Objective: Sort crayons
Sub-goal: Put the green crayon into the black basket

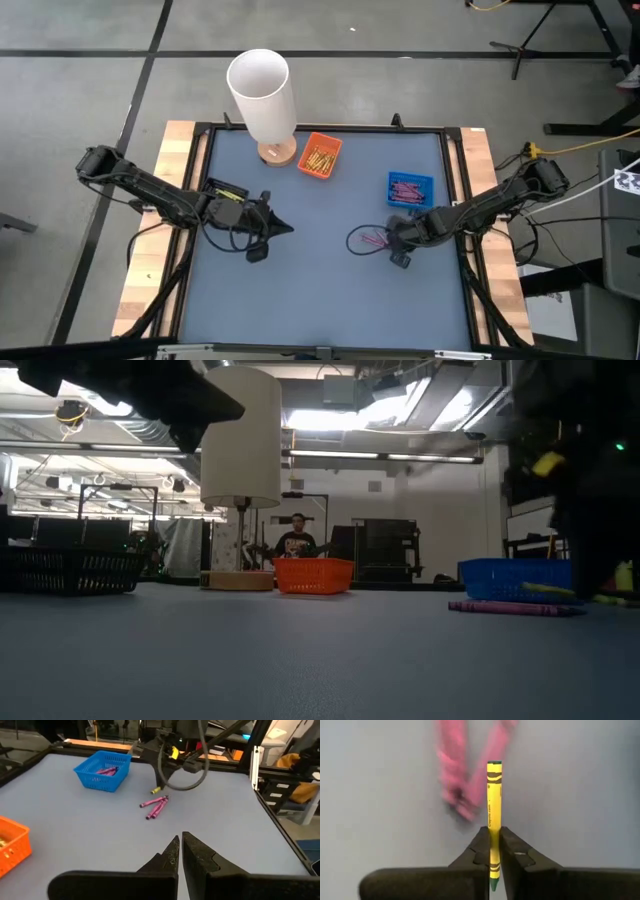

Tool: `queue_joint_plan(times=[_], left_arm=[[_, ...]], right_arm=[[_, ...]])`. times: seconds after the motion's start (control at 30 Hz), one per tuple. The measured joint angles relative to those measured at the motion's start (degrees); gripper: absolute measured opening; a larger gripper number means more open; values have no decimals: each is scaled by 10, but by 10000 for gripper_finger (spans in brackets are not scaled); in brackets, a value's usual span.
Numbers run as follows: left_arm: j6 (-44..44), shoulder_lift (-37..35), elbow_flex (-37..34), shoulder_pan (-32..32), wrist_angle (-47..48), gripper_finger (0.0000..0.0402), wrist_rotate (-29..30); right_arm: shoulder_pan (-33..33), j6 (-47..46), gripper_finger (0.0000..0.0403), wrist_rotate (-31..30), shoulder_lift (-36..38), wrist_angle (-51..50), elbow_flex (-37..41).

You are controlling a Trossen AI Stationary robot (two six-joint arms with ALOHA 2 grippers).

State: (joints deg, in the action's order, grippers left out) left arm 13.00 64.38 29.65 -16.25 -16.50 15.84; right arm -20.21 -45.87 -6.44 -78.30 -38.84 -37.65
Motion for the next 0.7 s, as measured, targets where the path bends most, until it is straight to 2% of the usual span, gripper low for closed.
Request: queue_joint_plan(times=[0.2, 0.37, 0.53, 0.7], left_arm=[[-1, 0, 0, 2, -12, 7, 6], [-1, 12, 0, 2, -18, 15, 6], [-1, 58, 0, 3, -91, 65, 6], [-1, 126, 0, 15, -215, 122, 6]], right_arm=[[0, 44, 22, -11, 0, 157, -6], [0, 95, 20, -45, 0, 280, -7], [0, 136, 20, -83, 0, 356, -7], [0, 178, 21, -123, 0, 410, -7]])
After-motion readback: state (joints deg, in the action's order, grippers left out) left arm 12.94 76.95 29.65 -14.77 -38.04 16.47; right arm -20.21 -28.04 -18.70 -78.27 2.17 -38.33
